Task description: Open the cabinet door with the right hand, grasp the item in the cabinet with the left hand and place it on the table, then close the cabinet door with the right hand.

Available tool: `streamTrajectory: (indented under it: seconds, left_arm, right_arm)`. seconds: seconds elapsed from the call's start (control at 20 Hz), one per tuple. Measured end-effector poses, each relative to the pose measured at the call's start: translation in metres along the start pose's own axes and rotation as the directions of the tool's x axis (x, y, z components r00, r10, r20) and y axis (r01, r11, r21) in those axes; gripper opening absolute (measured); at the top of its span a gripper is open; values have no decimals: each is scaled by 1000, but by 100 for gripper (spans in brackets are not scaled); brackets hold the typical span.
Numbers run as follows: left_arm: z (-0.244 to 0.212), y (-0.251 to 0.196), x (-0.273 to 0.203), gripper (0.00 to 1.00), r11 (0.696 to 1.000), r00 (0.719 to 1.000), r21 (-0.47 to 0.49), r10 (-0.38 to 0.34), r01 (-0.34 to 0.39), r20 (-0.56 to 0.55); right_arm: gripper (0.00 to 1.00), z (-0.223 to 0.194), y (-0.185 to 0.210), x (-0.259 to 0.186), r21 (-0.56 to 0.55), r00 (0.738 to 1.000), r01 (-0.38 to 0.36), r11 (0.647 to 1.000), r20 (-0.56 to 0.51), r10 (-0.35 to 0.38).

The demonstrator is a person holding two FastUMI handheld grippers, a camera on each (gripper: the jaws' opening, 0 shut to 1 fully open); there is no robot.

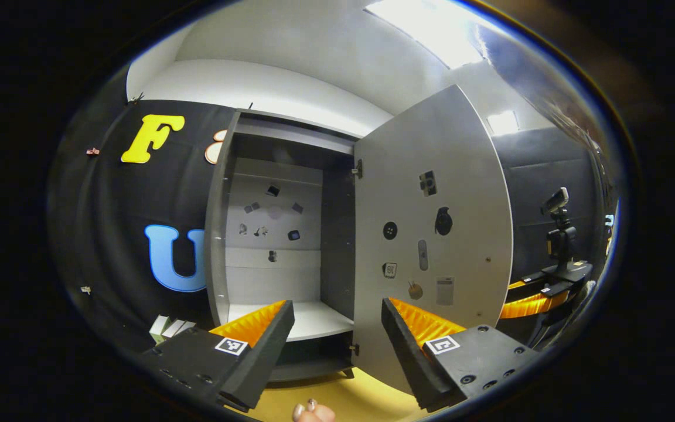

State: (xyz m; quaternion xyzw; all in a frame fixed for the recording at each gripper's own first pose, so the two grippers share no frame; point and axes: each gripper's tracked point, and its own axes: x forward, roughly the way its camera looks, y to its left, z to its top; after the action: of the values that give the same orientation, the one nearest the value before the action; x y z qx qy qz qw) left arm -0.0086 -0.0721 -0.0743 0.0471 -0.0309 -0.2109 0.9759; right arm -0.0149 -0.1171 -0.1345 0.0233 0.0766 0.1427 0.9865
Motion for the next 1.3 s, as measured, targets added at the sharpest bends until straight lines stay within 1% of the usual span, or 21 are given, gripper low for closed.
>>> streamTrajectory:
  seconds: [0.05,0.1,0.15,0.2,0.3,0.45,0.5,0.6,0.65,0.75,0.8,0.95,1.05,1.15,1.2,1.25,1.3]
  left_arm:
    - [0,6,-2,93,1000,1000,-2,0,0,-2]
    - [-1,12,-2,95,1000,1000,-7,-4,4,-3]
    - [0,18,-3,93,1000,1000,-6,-3,3,-2]
    - [1,28,-4,94,1000,1000,4,4,-4,-1]
    - [0,41,-7,93,1000,1000,19,2,-2,-8]
    - [0,58,-14,94,1000,1000,0,-20,20,-14]
    - [-1,69,-18,94,1000,1000,-8,-14,14,-19]
    - [-6,93,-30,93,1000,999,-21,8,-8,-36]
    - [-7,104,-38,94,999,999,-30,17,-19,-41]
    - [-9,125,-51,94,999,998,-36,36,-38,-53]
    - [-8,135,-59,95,998,997,-33,48,-50,-55]
    - [-8,159,-79,95,997,996,-26,69,-71,-64]
    - [-8,172,-90,95,995,993,-14,94,-96,-74]
    - [-9,183,-95,95,992,989,4,123,-123,-83]
    - [-10,188,-94,95,990,986,13,144,-143,-81]
    - [-9,193,-93,95,986,983,15,167,-167,-81]
    - [-11,197,-90,95,981,978,9,193,-193,-81]
  right_arm:
    - [95,0,2,1,5,1000,3,1000,0,-3]
    - [95,-1,6,4,11,1000,5,1000,-1,-5]
    - [95,-2,10,6,17,1000,7,1000,-1,-7]
    - [95,-2,17,8,22,1000,7,1000,0,-7]
    - [95,-4,35,15,27,1000,2,1000,0,-2]
    - [95,-2,57,34,30,1000,13,999,12,-13]
    - [96,-3,65,42,33,1000,10,999,16,-10]
    - [96,-4,83,59,56,1000,-13,998,18,12]
    - [96,-5,93,67,67,1000,-23,998,11,22]
    - [97,-5,111,84,80,999,-32,996,11,31]
    - [97,-6,121,96,93,999,-37,995,12,36]
    - [97,-4,160,130,123,994,-106,987,31,103]
    - [97,0,170,143,88,994,-105,991,38,102]
    - [98,6,182,149,80,989,-136,987,67,131]
    - [98,9,181,149,81,987,-141,987,87,134]
    - [97,14,179,148,72,985,-137,988,112,129]
    - [97,19,170,149,46,986,-103,994,137,95]
